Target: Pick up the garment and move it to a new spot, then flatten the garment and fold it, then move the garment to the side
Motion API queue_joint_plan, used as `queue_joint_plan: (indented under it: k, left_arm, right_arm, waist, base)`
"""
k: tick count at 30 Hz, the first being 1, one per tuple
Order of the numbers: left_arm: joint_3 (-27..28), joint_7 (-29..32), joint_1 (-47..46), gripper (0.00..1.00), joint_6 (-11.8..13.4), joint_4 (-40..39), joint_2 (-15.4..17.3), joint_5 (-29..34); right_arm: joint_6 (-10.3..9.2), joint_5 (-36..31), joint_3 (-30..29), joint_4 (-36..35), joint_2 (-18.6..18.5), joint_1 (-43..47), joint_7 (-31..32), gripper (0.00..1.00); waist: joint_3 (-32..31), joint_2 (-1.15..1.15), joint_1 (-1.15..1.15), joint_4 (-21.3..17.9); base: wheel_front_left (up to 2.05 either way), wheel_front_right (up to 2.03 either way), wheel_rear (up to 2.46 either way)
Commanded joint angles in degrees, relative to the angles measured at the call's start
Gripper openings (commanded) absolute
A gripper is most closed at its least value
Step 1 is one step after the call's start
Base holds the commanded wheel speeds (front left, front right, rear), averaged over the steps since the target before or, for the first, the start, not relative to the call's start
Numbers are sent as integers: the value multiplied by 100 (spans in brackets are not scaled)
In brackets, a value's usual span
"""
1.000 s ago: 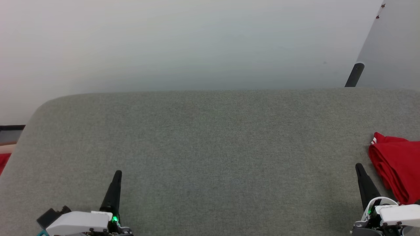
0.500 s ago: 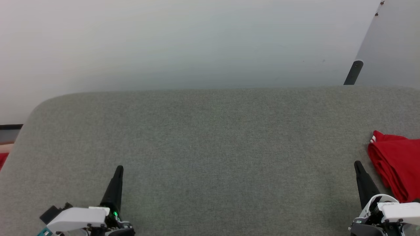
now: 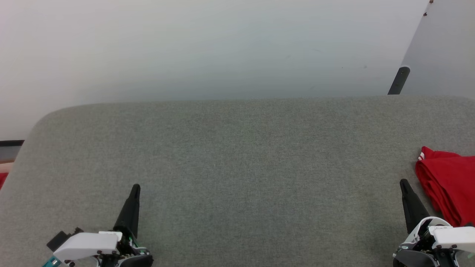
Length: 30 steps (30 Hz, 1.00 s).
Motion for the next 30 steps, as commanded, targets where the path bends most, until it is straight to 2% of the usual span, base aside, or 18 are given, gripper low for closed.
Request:
queue_joint_plan:
  k: [1, 30]
  left_arm:
    - [16, 15, -59, 0, -30, 9, -8, -14]
    - [19, 19, -59, 0, -30, 7, -10, -9]
  right_arm:
    - [-2, 24, 0, 2, 19, -19, 11, 0]
    - [-2, 27, 3, 2, 19, -19, 9, 0]
  waist:
    - [0, 0, 0, 0]
    - [0, 0, 0, 0]
  base:
    - [0, 0, 0]
    - [0, 0, 0]
